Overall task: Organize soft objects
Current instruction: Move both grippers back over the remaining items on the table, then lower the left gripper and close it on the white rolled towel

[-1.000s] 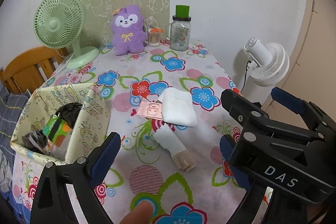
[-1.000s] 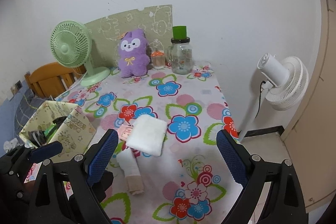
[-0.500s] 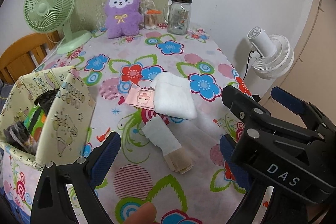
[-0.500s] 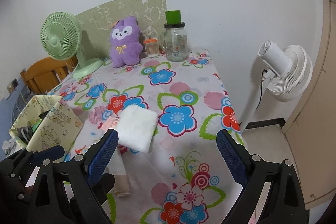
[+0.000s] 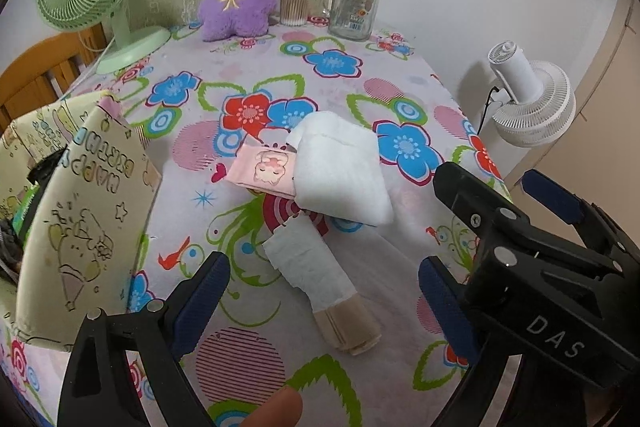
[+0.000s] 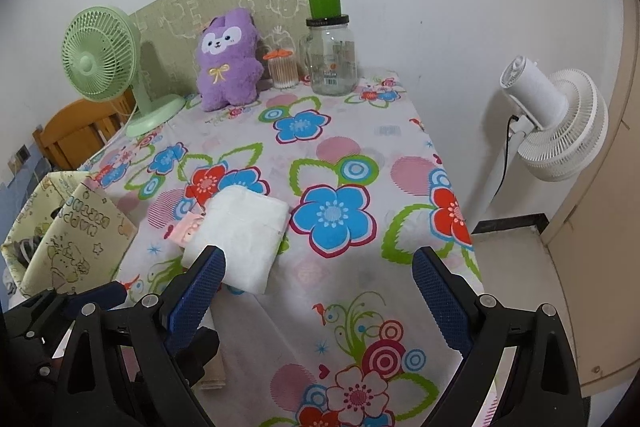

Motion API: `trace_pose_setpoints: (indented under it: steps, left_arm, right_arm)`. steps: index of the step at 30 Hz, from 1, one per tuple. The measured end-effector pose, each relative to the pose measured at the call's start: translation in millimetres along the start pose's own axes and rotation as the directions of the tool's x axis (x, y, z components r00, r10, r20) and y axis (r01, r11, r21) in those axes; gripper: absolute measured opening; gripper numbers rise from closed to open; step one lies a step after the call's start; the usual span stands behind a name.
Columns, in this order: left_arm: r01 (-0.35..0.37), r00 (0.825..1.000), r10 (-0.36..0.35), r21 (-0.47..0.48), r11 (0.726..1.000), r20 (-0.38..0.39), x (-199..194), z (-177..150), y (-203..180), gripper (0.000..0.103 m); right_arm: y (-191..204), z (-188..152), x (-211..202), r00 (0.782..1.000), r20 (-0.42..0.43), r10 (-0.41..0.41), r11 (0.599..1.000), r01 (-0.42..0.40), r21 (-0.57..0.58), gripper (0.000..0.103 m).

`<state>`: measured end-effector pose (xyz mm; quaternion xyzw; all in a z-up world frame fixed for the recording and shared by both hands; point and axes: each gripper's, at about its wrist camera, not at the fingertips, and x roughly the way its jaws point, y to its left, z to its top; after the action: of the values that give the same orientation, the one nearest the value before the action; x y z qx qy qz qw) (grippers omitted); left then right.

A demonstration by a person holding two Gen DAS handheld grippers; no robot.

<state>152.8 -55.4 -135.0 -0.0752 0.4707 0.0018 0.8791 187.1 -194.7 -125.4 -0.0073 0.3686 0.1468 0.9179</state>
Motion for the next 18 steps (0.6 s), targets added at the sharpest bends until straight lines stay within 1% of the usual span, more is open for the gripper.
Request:
trace_pose_setpoints:
  steps: [5,9,10,12,15,17,18]
  left_arm:
    - [0.011,1.0,-0.012,-0.022,1.0,-0.013,5,0,2,0.09]
    - [0.02,1.0,-0.021,-0.013,1.0,-0.022,8,-1,1,0.072]
    - [0.027,0.999,-0.027,-0.011,1.0,-0.031,10,-1,1,0.07]
    - [0.038,0.998,-0.039,-0.013,0.999,-0.053,13,-1,2,0.069]
    - [0.047,0.997,-0.047,-0.017,0.999,-0.053,11,-2,2,0.069]
    - [0.046,0.998,-0.047,-0.015,0.999,-0.044,9,-3,1,0.067]
    - [0.049,0.998,-0.049,-0.012,0.999,-0.042,8,-3,0,0.063]
  right_arm:
    - [0,0,6,1.0,-0.007,-0.002,1.0,0.002,-0.001,0.096]
    - [4,-2,6,1.0,-0.01,0.0,1.0,0.0,-0.015,0.096]
    - [5,-2,6,1.0,-0.012,-0.001,1.0,0.001,-0.019,0.096]
    - [6,-3,6,1.0,-0.014,-0.002,1.0,0.002,-0.022,0.096]
    - [7,-3,5,1.0,-0.011,-0.004,1.0,0.004,-0.026,0.096]
    - [9,-3,3,1.0,-0.01,-0.003,0.999,0.003,-0.032,0.096]
    - [10,-3,2,1.0,-0.009,-0.005,0.999,0.005,-0.038,0.096]
